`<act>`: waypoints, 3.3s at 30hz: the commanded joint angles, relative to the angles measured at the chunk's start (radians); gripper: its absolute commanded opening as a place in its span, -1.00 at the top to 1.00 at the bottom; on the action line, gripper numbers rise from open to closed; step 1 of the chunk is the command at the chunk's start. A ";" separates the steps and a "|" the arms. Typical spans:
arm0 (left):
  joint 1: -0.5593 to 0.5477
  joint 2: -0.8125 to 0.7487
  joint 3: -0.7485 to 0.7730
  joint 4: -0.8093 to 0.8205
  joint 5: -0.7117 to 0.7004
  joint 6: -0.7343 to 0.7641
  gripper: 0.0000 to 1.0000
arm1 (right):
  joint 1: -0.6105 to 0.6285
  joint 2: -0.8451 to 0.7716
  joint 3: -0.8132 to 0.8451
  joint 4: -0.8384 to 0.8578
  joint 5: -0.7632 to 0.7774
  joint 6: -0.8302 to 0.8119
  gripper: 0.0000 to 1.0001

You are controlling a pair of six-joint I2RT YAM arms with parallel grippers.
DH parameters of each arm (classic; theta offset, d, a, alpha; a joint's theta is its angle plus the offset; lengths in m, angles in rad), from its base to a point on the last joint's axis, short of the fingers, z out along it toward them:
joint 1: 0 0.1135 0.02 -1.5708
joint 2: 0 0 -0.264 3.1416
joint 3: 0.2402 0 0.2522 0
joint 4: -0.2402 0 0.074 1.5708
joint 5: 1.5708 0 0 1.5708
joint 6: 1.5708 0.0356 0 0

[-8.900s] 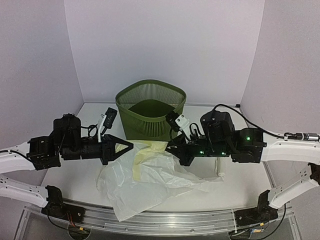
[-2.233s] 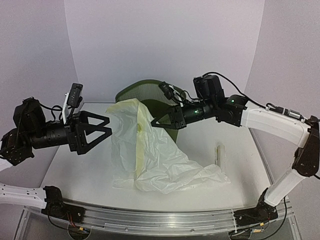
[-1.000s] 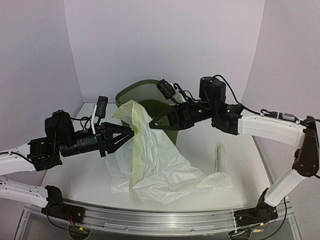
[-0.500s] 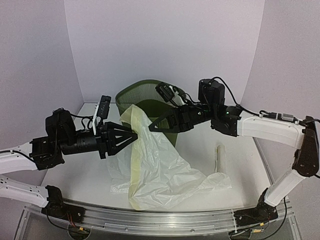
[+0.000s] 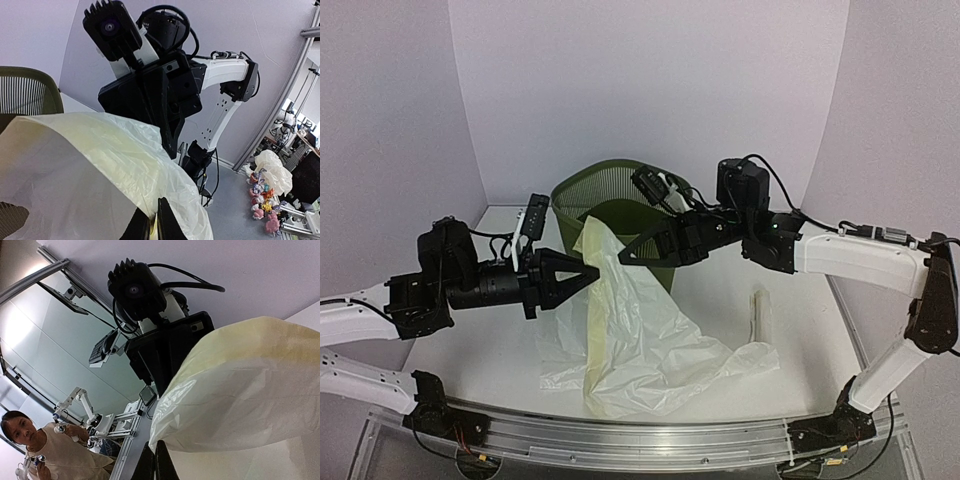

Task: Put the trash bags into the trash bin
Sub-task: Unfold the trash bag at the center of the board.

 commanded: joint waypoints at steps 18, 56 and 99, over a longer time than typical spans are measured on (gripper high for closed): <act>-0.001 0.091 0.127 -0.157 -0.078 -0.195 1.00 | -0.023 0.024 0.077 -0.417 0.518 -0.198 0.21; -0.001 0.245 0.174 -0.313 -0.213 -0.598 1.00 | 0.325 0.070 0.164 -0.648 1.178 -0.503 0.29; 0.010 0.202 0.141 -0.444 -0.266 -0.518 1.00 | 0.281 -0.014 0.021 -0.682 1.146 -0.393 0.74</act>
